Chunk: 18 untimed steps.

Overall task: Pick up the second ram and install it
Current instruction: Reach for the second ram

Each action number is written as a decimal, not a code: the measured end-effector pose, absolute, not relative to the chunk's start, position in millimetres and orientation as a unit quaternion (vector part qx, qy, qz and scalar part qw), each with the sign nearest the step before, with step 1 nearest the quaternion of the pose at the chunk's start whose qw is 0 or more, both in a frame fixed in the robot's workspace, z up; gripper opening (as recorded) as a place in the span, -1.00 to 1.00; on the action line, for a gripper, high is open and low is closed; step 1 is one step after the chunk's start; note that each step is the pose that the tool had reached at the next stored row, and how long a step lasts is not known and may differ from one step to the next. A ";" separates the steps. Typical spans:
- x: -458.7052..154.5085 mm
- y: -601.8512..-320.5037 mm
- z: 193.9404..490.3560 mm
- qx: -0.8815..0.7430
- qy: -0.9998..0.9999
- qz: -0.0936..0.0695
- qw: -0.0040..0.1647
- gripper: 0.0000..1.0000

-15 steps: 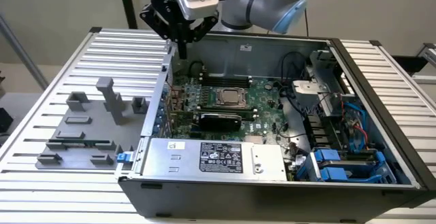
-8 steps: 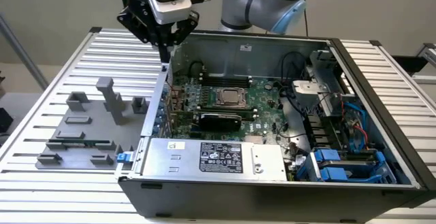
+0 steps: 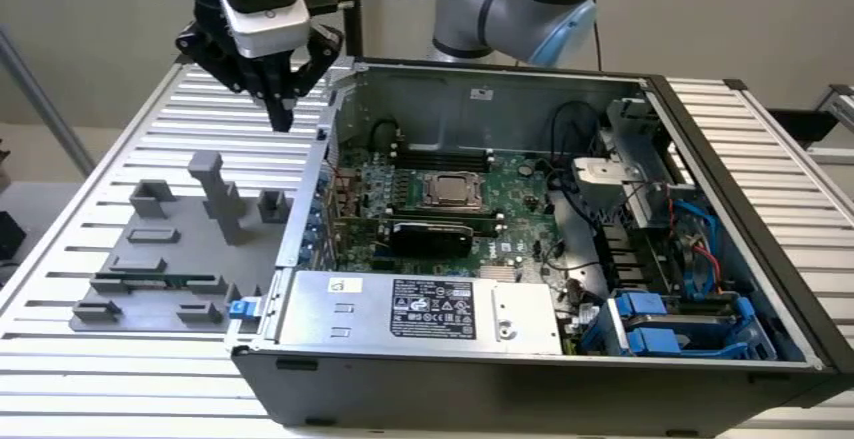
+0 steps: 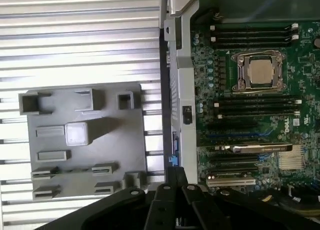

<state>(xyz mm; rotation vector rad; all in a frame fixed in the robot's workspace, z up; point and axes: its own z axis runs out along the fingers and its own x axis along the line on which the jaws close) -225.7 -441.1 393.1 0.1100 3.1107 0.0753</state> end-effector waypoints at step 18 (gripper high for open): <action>-307.6 -456.7 391.7 0.035 0.999 0.024 0.016 -1.00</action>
